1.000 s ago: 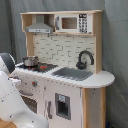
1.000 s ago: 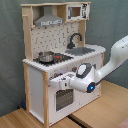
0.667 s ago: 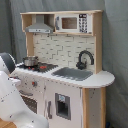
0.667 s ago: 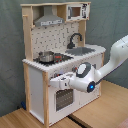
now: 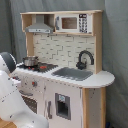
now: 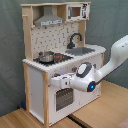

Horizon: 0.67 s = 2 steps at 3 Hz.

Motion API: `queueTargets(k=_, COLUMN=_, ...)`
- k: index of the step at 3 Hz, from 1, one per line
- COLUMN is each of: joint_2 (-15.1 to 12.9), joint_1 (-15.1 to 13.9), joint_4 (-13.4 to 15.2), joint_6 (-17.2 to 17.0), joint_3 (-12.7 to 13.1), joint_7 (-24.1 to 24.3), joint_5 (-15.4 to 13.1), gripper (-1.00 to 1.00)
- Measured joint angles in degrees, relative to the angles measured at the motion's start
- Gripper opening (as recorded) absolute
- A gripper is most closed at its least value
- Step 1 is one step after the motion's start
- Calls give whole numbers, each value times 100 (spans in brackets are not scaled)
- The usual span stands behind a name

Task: Play with the kitchen

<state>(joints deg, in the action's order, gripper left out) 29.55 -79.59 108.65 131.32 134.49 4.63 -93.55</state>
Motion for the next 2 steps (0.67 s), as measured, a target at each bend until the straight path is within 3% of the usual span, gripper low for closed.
queueTargets(k=2, joint_2=3, joint_1=1, joint_4=-10, joint_6=1, joint_3=5, joint_7=1246, joint_5=0, gripper=-100)
